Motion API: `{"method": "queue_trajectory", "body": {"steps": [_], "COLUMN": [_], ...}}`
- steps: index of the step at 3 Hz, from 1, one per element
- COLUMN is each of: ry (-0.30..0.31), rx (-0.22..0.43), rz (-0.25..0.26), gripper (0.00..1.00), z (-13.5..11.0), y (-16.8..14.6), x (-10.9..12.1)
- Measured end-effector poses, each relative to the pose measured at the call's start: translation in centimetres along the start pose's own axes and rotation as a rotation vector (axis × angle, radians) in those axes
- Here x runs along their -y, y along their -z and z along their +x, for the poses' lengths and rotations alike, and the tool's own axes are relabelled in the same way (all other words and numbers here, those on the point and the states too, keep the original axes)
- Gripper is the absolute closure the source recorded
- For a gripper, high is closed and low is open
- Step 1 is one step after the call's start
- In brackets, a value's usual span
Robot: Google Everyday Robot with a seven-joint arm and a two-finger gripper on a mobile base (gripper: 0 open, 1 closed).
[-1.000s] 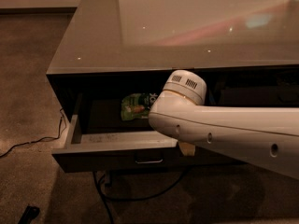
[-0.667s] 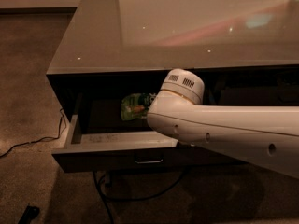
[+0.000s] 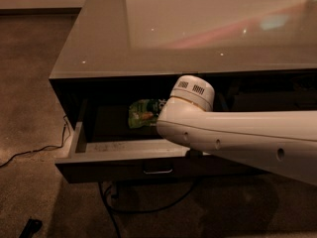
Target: Open top drawer
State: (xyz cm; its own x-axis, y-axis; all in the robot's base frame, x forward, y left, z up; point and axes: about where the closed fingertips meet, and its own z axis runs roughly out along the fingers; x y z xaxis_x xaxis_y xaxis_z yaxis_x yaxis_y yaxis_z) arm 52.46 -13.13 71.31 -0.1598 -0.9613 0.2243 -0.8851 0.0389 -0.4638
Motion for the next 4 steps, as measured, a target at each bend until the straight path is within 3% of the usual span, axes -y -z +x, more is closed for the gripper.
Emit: {"method": "queue_trajectory", "body": {"steps": [1, 4], "ry": [-0.004, 0.028], "rx": [0.024, 0.033], "rz": [-0.011, -0.081], "gripper": [1.0, 1.0], "z": [-0.6, -2.0], "y": [-1.8, -6.2], "x": [-0.2, -1.6]}}
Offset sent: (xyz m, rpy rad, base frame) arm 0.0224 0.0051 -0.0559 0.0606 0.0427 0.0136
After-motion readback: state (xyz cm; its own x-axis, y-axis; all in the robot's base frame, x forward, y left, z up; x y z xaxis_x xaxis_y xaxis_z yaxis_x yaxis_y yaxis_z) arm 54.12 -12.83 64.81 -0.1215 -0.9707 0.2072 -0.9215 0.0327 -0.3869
